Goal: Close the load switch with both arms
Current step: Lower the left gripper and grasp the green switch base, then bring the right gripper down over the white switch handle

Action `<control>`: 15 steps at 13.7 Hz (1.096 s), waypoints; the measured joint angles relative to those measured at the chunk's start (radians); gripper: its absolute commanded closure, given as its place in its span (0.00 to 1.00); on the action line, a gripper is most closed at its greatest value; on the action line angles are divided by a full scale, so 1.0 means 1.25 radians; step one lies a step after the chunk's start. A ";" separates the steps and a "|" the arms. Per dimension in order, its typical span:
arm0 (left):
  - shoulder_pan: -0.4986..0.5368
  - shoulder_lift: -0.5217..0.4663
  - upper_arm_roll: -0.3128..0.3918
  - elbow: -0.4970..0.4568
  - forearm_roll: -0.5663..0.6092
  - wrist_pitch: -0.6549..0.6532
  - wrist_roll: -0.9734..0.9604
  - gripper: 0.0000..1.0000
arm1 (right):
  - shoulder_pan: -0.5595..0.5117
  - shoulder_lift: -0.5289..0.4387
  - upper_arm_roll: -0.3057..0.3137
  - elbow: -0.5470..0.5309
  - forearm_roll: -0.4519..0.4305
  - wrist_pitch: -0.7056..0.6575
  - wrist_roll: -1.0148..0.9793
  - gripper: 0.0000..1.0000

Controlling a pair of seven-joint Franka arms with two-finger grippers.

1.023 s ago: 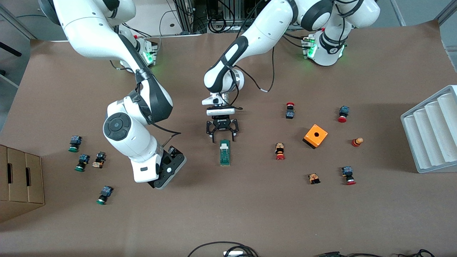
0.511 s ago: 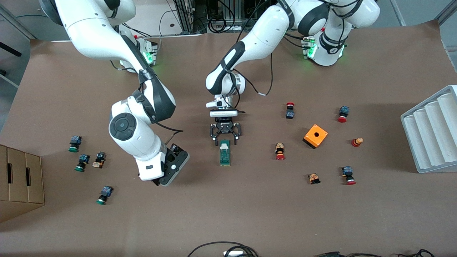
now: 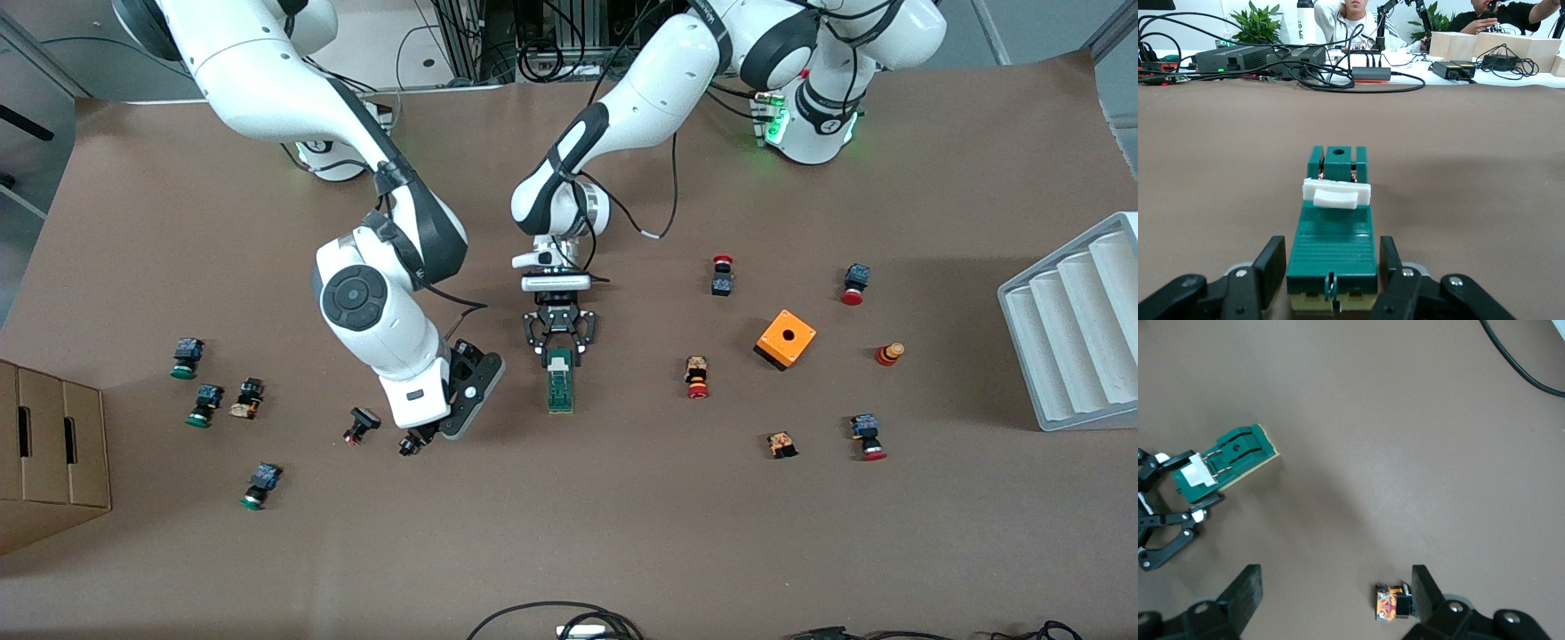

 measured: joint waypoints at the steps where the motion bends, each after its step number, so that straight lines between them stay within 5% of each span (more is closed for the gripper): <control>1: 0.000 0.000 0.000 0.001 0.000 0.000 0.000 0.41 | 0.004 0.000 0.000 -0.005 0.000 0.007 0.000 0.01; 15: 0.000 0.001 0.000 0.002 0.000 0.000 -0.003 0.42 | 0.087 0.009 -0.004 -0.051 -0.009 0.037 0.006 0.02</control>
